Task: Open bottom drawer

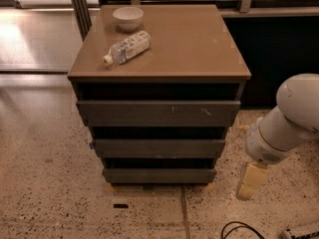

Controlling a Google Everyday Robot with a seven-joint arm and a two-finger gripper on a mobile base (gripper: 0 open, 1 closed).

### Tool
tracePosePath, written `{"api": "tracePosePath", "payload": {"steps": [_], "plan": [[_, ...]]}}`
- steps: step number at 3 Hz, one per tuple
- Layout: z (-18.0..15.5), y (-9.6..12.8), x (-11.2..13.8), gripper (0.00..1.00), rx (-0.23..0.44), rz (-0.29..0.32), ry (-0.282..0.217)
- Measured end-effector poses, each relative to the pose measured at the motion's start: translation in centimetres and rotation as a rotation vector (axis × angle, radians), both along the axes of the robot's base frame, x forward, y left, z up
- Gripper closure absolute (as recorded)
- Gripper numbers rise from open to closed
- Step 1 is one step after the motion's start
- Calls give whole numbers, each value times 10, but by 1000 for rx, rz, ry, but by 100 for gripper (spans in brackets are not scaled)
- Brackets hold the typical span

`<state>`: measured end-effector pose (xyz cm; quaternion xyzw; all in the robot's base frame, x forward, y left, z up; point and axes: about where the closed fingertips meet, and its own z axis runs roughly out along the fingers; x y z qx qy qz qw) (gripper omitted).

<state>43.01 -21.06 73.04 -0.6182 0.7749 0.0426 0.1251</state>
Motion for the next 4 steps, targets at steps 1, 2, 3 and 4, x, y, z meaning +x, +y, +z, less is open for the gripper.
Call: {"api": "tracePosePath", "payload": {"steps": [1, 2, 3, 4], "plan": [[0, 0, 0, 0, 0, 0, 0], [-9, -4, 0, 0, 14, -7, 1], [-41, -8, 12, 0, 86, -9, -5], [-90, 2, 32, 0, 158, 18, -2]]}}
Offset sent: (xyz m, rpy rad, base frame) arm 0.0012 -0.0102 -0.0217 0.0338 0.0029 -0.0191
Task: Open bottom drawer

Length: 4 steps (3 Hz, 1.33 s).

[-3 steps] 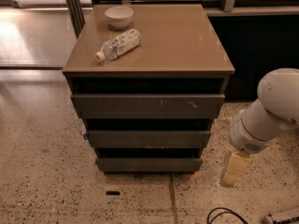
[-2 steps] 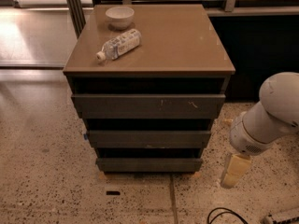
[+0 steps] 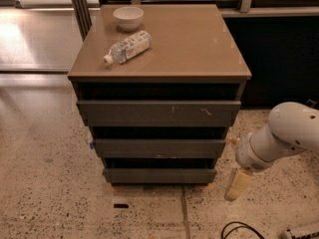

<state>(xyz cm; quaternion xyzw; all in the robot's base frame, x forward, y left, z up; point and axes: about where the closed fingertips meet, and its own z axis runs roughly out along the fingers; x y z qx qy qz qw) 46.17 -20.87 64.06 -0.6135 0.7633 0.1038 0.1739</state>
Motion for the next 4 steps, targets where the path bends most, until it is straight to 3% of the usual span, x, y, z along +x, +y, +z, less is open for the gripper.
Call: {"api": "tracePosePath", "payload": {"steps": [1, 2, 4], "plan": [[-82, 17, 17, 0, 24, 49, 47], [-85, 18, 17, 0, 33, 50, 51], [-140, 42, 13, 0, 162, 92, 116]]}}
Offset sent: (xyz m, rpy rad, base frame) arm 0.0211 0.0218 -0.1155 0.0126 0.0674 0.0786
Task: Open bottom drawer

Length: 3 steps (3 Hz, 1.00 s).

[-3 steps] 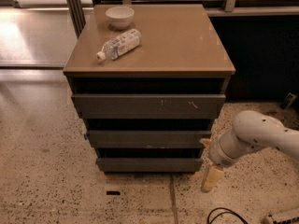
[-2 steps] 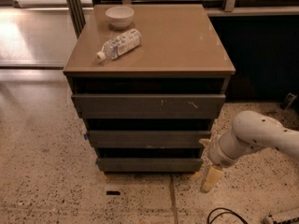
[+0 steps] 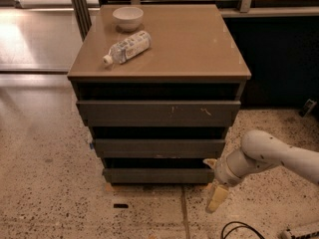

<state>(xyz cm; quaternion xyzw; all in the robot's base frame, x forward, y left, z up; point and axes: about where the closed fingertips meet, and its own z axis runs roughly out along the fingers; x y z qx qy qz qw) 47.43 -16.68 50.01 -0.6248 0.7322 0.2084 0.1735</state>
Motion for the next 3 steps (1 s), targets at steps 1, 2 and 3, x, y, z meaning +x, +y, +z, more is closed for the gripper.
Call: {"api": "tracePosePath", "payload": {"steps": [1, 2, 3], "plan": [[-39, 16, 2, 0, 5, 29, 23], [-95, 30, 2, 0, -86, 10, 1], [-130, 40, 12, 0, -128, -47, -48]]}}
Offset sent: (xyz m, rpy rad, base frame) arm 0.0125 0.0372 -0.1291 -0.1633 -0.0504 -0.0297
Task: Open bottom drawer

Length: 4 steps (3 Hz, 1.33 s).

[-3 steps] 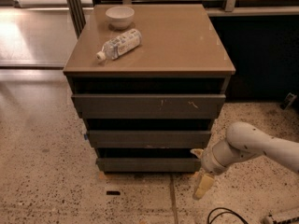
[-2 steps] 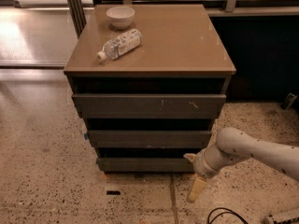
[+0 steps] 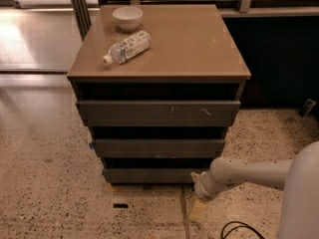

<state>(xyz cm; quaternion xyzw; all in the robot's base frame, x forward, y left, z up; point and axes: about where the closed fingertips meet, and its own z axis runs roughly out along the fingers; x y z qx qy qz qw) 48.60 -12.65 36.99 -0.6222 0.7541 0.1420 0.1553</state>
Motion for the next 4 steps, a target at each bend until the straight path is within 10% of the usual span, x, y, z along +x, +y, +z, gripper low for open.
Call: {"api": "tracePosePath", "payload": {"steps": [4], "plan": [[-69, -3, 36, 0, -33, 45, 24]]}}
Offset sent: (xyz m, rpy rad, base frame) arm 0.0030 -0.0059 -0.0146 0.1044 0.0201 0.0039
